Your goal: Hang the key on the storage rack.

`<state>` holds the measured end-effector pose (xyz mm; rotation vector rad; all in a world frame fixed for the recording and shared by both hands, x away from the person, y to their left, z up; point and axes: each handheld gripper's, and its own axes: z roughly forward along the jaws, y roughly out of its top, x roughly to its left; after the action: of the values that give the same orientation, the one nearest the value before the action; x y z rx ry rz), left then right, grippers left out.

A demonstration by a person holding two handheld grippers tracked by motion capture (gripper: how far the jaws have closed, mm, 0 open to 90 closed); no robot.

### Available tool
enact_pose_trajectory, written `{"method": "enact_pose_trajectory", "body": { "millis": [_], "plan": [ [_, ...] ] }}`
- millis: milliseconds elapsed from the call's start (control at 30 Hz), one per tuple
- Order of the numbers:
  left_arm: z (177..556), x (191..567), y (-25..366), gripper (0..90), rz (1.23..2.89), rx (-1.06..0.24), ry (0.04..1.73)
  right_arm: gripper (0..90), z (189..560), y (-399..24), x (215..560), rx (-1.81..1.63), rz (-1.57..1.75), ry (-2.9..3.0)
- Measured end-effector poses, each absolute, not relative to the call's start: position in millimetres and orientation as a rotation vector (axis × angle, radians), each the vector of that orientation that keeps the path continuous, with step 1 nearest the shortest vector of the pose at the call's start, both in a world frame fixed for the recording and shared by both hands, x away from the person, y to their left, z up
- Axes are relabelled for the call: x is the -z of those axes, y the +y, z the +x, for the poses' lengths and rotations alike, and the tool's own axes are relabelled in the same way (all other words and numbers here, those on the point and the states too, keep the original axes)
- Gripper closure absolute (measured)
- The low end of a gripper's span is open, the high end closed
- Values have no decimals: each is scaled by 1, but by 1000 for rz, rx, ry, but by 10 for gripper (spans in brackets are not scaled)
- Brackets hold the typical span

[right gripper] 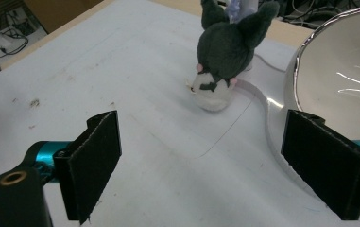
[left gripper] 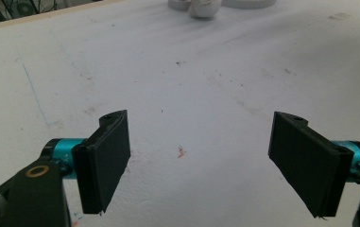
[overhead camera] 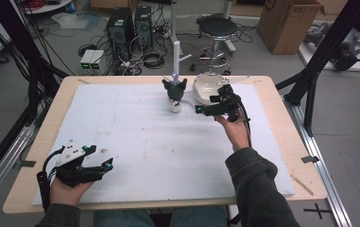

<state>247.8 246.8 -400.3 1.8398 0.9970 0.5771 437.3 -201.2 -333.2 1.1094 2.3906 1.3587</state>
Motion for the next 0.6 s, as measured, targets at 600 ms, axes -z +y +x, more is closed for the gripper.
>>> {"method": "enact_pose_trajectory", "body": {
  "millis": [600],
  "plan": [
    [248,400,247,217,1842,-579,995,122,419,-202,335,-1366,1064,2404]
  ]
}}
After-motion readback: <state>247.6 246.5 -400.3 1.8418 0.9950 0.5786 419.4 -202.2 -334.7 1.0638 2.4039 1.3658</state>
